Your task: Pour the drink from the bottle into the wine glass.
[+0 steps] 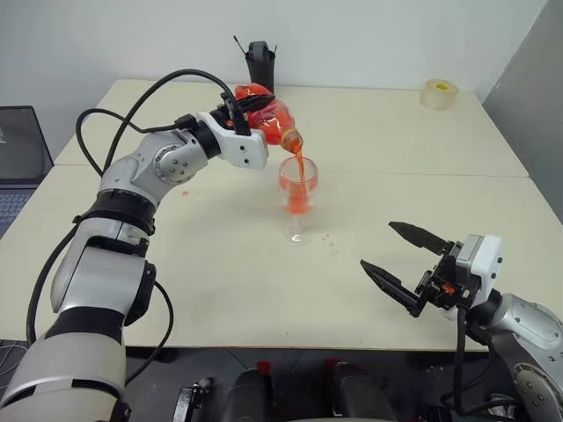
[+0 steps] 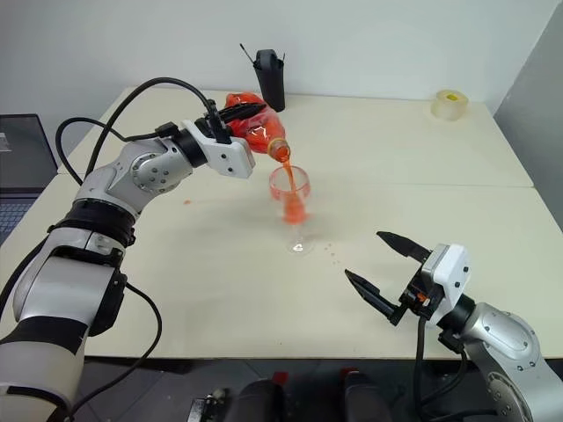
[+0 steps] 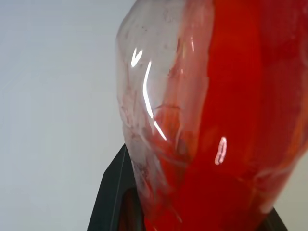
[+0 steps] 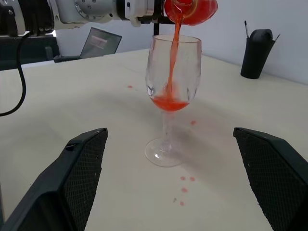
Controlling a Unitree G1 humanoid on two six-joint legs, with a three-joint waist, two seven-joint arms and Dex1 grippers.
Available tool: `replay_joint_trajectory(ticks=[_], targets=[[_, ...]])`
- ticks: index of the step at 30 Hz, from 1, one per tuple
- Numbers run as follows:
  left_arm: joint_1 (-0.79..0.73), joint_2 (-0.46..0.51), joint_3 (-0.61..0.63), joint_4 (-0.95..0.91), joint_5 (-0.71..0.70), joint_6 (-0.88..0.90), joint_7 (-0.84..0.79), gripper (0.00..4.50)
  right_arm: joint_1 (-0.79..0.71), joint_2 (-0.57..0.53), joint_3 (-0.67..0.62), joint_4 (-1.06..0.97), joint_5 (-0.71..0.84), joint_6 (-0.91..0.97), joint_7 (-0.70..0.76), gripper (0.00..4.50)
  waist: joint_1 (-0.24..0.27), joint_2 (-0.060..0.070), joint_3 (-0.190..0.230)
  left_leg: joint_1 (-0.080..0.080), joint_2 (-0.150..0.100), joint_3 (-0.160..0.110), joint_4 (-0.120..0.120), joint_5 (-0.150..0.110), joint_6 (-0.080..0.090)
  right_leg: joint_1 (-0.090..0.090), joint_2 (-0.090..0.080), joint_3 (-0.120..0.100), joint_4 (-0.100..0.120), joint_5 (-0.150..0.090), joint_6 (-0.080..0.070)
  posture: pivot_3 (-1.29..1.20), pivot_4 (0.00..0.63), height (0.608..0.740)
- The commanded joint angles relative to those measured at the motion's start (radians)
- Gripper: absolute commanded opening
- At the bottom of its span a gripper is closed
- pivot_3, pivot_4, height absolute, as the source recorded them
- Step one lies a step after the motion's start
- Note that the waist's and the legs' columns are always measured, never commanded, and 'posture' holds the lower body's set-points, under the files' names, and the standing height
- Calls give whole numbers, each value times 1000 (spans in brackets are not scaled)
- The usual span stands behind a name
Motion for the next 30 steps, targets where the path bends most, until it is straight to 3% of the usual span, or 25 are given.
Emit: replay_joint_trajectory(ticks=[1, 30], targets=[[-46, 23, 9, -6, -5, -17, 31, 1042, 22, 0, -35, -4, -6, -45, 16, 4500, 0, 0, 0, 0, 0, 0, 0, 0, 0, 0, 0, 0, 0, 0, 0, 0, 150, 740], [-30, 23, 14, -11, -11, -12, 54, 1042, 13, -14, -42, 28, -4, -58, 60, 4500, 0, 0, 0, 0, 0, 0, 0, 0, 0, 0, 0, 0, 0, 0, 0, 0, 150, 740]])
